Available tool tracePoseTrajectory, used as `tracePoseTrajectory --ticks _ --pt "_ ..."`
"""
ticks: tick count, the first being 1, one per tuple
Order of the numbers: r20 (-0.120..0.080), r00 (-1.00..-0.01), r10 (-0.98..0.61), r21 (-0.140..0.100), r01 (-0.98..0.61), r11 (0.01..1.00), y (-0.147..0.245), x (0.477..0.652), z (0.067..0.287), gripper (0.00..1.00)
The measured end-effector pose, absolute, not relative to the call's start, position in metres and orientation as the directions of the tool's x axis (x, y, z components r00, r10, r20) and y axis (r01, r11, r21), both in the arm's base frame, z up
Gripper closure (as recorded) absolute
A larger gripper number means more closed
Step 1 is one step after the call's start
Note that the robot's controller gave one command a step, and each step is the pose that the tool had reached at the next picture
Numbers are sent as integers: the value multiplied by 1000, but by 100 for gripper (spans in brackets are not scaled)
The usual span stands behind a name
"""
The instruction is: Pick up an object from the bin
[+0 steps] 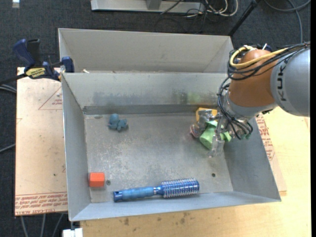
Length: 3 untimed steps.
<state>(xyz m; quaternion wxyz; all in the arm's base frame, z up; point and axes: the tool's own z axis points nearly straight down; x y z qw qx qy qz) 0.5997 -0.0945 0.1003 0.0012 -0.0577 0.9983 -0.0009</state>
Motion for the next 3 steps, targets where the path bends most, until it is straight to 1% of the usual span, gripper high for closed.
tracePoseTrajectory --ticks 1,2,3 --pt "0 -1000 -13 1 -13 1000 -130 595 69 0" --pt "-2 -1000 -15 1 -15 1000 -129 595 70 100" --pt "-9 -1000 9 0 9 1000 -123 567 174 100"
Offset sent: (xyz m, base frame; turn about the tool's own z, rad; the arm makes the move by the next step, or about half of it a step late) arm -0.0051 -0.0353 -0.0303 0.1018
